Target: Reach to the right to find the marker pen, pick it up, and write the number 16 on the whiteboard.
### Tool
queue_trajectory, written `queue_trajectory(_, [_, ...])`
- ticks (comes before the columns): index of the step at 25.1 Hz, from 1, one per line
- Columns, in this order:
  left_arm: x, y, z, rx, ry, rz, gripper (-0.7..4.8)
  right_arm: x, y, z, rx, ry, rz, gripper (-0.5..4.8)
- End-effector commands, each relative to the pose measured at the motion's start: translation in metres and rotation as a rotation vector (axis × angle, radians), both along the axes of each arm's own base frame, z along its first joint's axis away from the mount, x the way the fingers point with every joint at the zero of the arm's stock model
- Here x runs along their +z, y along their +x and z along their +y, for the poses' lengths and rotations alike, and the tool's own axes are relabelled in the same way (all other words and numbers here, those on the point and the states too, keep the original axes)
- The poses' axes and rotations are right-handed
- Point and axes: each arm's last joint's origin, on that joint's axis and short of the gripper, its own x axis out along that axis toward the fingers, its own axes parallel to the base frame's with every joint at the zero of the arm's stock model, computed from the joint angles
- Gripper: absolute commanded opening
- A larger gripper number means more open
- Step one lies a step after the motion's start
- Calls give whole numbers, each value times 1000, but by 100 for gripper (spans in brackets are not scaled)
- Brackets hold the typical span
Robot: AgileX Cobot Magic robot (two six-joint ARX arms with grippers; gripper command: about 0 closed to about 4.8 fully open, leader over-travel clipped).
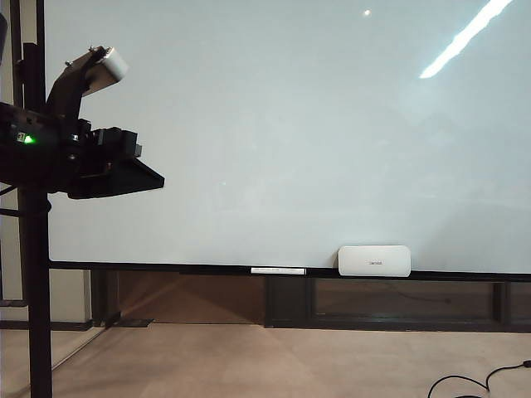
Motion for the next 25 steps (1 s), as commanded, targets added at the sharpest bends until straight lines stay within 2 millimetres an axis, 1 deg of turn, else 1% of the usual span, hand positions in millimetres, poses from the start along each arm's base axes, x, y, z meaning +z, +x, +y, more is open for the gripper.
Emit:
queue_trajectory(1, [2,1,0,0,-8,-15,-2,9,0,-1,-4,-12,-28,216])
queue_trajectory(8, [2,1,0,0,-8,-15,-2,9,3,2,4,-11,-27,217])
queue_trajectory(11, [2,1,0,0,-6,-16,-2,10,8,6,14,-17,-31,217])
queue_trajectory(15, [2,1,0,0,-5,-17,-2,8,15,7,23,-14,-32,216])
queue_trajectory(25, [2,1,0,4,-2,-19,-2,12,18,8,-57,-21,-57,217])
